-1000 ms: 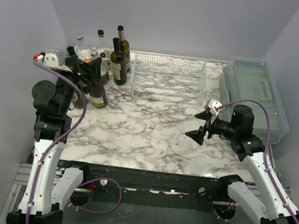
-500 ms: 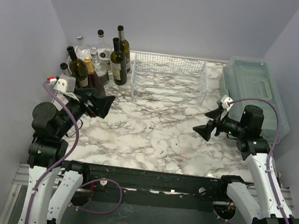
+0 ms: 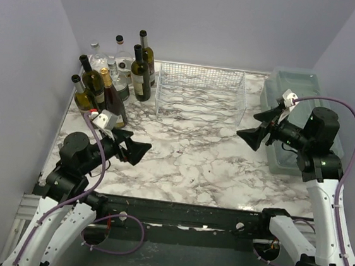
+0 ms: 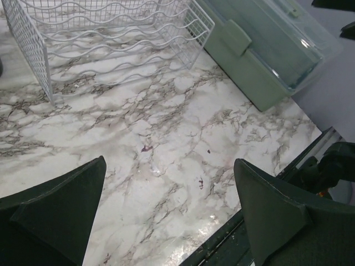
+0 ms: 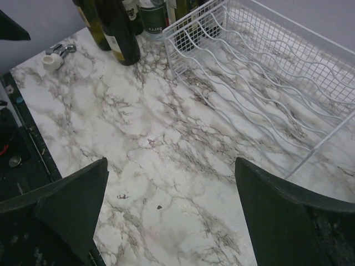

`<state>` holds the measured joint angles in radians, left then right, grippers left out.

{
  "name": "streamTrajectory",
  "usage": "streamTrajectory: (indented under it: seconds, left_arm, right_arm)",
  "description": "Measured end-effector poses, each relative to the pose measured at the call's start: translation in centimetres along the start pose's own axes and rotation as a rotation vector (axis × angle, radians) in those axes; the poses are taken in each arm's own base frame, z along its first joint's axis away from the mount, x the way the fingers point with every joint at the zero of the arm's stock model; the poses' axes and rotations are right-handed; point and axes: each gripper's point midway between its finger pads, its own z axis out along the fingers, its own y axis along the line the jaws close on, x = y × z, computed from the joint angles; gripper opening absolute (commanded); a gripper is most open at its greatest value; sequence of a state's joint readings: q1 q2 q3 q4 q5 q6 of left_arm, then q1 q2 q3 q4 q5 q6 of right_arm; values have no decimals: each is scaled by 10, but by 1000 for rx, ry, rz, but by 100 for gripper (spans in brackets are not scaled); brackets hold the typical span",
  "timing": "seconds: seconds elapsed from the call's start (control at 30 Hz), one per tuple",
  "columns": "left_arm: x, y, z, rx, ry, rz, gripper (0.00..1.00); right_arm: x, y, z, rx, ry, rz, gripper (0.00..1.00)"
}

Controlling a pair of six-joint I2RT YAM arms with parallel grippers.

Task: Take the wine bottle off the wine rack
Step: Reset both arms

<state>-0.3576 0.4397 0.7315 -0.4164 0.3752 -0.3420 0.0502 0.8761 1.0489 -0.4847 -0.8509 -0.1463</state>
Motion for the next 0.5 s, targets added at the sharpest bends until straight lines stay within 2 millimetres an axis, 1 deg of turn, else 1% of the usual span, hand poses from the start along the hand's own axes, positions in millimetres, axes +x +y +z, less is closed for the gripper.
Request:
streamTrajectory:
  seconds: [0.07,0.13,0.3,0.4,0.5]
  left_arm:
    - [14,5,-1,-3,6,8,99]
    - [26,9,-2,-3,10,18,99]
    - [45,17,-3,-7,20,42,99]
    - [47,18,-3,-5,16,56,99]
    - [42,18,-1,0,-1,72,99]
  right_arm:
    - [-6,1,-5,16,4,-2,99]
    - [-7,1,-10,30,11,-8,99]
    - [-2,-3,-19,74,14,10,99]
    - [6,-7,-24,114,8,46,99]
    - [13,-10,-29,166,5,85,99]
